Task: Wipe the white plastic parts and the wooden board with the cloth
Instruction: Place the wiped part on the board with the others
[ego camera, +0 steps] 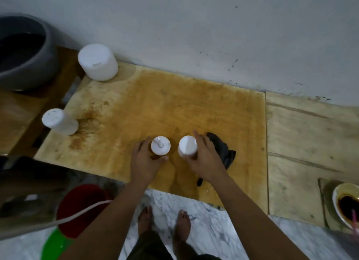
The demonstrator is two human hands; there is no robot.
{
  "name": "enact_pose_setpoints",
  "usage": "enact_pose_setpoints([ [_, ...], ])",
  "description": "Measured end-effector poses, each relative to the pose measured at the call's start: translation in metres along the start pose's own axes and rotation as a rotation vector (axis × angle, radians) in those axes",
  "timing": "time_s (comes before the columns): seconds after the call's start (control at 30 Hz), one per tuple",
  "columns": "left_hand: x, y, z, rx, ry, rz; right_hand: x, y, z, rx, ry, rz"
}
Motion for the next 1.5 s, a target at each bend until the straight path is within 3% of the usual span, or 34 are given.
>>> enact_pose_setpoints([
  [0.17,-0.001,0.011,0.003,0.038,-0.026,-0.007,0.003,0.004,0.002,0.022,-0.044,-0.030],
  [0.33,0.000,0.013,0.002,0.037,-0.031,-0.025,-0.004,0.043,0.018,0.153,-0.161,0.115],
  [0.5,0.003,0.017,0.001,0.051,-0.007,-0.032,0.009,0.078,0.011,0.132,-0.083,0.208],
  [0.73,0.005,0.022,0.002,-0.067,-0.010,-0.027,0.031,0.074,-0.014,0.043,0.048,0.126],
  [1.33,0.003,0.017,0.010,-0.033,-0.034,-0.013,0.037,0.070,-0.028,0.024,0.036,0.150],
  [1.43,0.001,0.007,0.015,-0.102,-0.024,-0.018,0.037,0.058,-0.030,0.116,0.149,0.107],
  [1.5,-0.003,0.004,0.020,-0.180,-0.035,0.033,0.036,0.047,-0.027,0.330,0.180,0.021],
])
Point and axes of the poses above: each hand's wrist, its own x-axis towards the middle knuckle, its own z-axis out of the back of the hand, y = z × x, the point moved 5 cm from there along x, towards the middle knuckle, and after that the axes turned 6 degrees about y, right-handed, at the moved point
